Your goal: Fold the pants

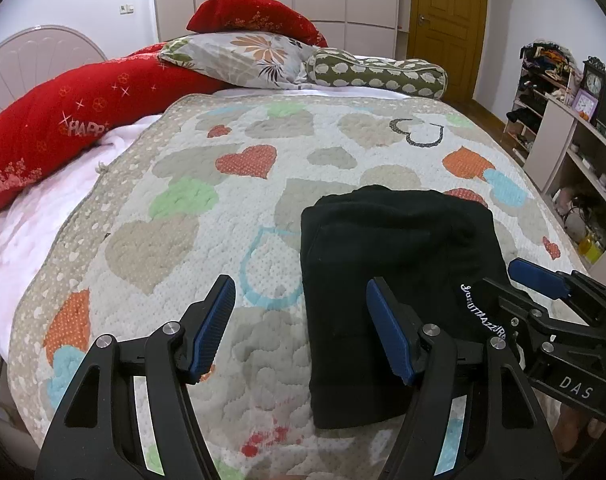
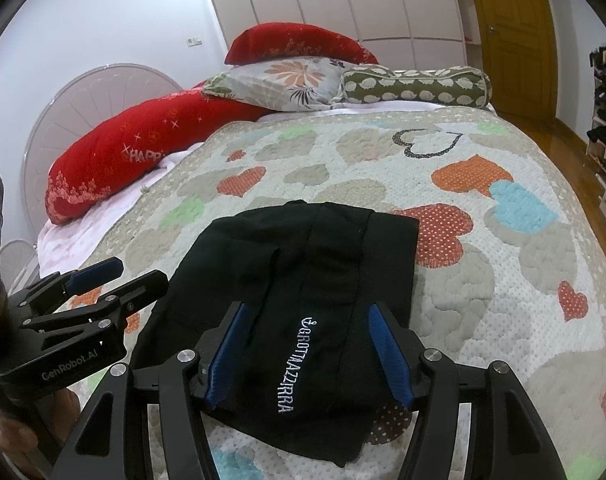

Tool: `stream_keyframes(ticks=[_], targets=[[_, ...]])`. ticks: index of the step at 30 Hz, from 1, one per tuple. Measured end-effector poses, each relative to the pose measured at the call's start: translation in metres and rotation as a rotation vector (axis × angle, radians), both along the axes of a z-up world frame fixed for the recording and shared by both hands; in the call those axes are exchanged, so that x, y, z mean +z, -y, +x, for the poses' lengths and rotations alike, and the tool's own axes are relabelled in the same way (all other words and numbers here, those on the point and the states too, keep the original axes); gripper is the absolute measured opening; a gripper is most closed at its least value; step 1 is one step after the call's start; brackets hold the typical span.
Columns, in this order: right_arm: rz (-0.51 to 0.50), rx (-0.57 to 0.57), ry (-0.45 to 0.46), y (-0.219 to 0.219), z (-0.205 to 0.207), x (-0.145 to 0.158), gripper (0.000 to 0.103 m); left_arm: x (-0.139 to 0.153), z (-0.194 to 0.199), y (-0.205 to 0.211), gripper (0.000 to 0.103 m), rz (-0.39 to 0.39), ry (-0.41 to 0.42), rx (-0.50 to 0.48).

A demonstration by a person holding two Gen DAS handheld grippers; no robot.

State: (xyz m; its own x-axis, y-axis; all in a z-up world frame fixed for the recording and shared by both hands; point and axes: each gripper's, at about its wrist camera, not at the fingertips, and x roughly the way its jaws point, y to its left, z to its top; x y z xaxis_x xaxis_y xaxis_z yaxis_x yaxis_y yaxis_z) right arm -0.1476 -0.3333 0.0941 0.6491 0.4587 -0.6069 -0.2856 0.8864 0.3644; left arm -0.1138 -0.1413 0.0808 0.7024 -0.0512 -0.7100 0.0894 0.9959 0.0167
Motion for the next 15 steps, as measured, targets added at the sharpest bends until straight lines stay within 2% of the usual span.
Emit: stream_keyframes(ticks=[15], targets=[[0.001, 0.002, -0.006, 0.0008, 0.0042, -0.0037, 0.061, -0.0023, 0.0024, 0.0002, 0.068, -0.005, -0.010, 0.004]])
